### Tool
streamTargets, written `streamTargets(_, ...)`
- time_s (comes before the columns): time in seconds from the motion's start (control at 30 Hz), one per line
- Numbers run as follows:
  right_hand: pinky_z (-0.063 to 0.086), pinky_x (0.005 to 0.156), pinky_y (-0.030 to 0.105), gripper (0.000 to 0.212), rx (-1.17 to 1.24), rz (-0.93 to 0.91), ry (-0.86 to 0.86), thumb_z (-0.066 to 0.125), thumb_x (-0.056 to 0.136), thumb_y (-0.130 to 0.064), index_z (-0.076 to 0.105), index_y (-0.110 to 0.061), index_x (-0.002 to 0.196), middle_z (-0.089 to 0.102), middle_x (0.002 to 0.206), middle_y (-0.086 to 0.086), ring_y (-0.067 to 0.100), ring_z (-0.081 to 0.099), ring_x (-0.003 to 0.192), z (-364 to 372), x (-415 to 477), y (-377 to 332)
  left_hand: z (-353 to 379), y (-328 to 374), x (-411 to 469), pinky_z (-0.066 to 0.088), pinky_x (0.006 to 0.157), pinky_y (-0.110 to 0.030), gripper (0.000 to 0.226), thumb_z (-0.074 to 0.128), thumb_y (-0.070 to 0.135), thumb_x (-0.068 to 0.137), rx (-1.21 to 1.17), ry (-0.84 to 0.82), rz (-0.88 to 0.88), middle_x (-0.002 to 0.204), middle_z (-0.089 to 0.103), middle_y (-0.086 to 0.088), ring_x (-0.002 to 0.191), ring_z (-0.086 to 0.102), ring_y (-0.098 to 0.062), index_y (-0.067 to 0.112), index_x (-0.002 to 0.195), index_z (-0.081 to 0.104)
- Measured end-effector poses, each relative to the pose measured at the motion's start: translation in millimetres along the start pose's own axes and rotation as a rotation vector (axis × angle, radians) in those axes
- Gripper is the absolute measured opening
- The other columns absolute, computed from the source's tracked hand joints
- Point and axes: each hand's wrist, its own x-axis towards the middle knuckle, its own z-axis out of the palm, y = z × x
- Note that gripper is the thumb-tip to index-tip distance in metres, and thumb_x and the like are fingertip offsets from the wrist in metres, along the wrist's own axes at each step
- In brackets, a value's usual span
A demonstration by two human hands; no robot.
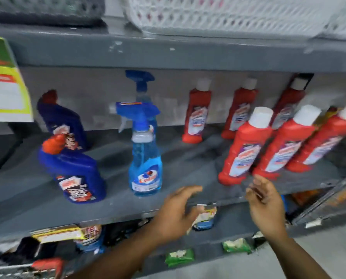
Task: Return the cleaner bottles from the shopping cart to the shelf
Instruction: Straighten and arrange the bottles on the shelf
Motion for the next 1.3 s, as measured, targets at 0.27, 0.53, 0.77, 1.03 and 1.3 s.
streamTargets(0.27, 0.034, 0.112, 0.051, 0.069, -0.174, -0.053, -0.402, 0.053, 0.087, 0.0, 0.019, -0.006, 0.147, 0.036, 0.151, 0.015, 0.029, 0.04, 0.136, -7.0, 62.1, 25.1, 92.9, 30.6, 97.5, 0.028, 0.116, -0.029, 0.055, 0.05, 0.002, 0.09, -0.323, 0.12, -0.32, 0.149, 0.038, -0.005, 0.136, 0.038, -0.014, 0.016, 0.141, 0.032)
streamTargets(0.53, 0.043, 0.105, 0.048, 0.068, -0.07, -0.137, -0.584, 0.053, 0.084, -0.004, 0.027, -0.026, 0.142, 0.053, 0.139, 0.005, 0.02, 0.052, 0.127, 20.0, 51.2, 17.1, 86.3, 28.3, 69.6, 0.03, 0.116, -0.045, 0.078, 0.036, -0.009, 0.067, -0.385, 0.268, -0.335, 0.141, 0.051, 0.001, 0.131, 0.047, -0.013, 0.02, 0.14, 0.036)
streamTargets(0.77, 0.042, 0.108, 0.046, 0.075, -0.072, -0.08, -0.613, 0.054, 0.085, -0.004, 0.019, -0.028, 0.147, 0.05, 0.143, 0.006, 0.021, 0.049, 0.13, 46.1, 33.2, 11.1, 58.0, 27.8, 60.5, 0.033, 0.115, -0.043, 0.079, 0.032, -0.026, 0.072, -0.38, 0.271, -0.379, 0.14, 0.051, -0.006, 0.131, 0.047, -0.014, 0.014, 0.141, 0.034)
streamTargets(1.03, 0.039, 0.107, 0.031, 0.062, -0.047, -0.083, -0.433, 0.053, 0.088, -0.002, 0.031, -0.021, 0.143, 0.049, 0.14, 0.004, 0.011, 0.048, 0.127, 6.0, 17.3, 13.9, 71.3, 28.7, 26.4, 0.043, 0.105, -0.041, 0.051, 0.05, -0.01, 0.08, -0.184, 0.587, -0.418, 0.123, 0.053, -0.002, 0.118, 0.051, -0.013, 0.021, 0.121, 0.047)
streamTargets(1.3, 0.037, 0.106, 0.037, 0.061, -0.148, 0.066, -0.066, 0.053, 0.086, 0.004, 0.034, -0.008, 0.143, 0.046, 0.143, 0.015, 0.026, 0.047, 0.129, -93.7, 73.1, 50.6, 135.6, 75.5, 55.5, 0.02, 0.115, -0.016, 0.062, 0.046, 0.003, 0.083, -0.212, 0.053, -0.181, 0.15, 0.031, 0.01, 0.14, 0.026, 0.001, 0.026, 0.138, 0.031)
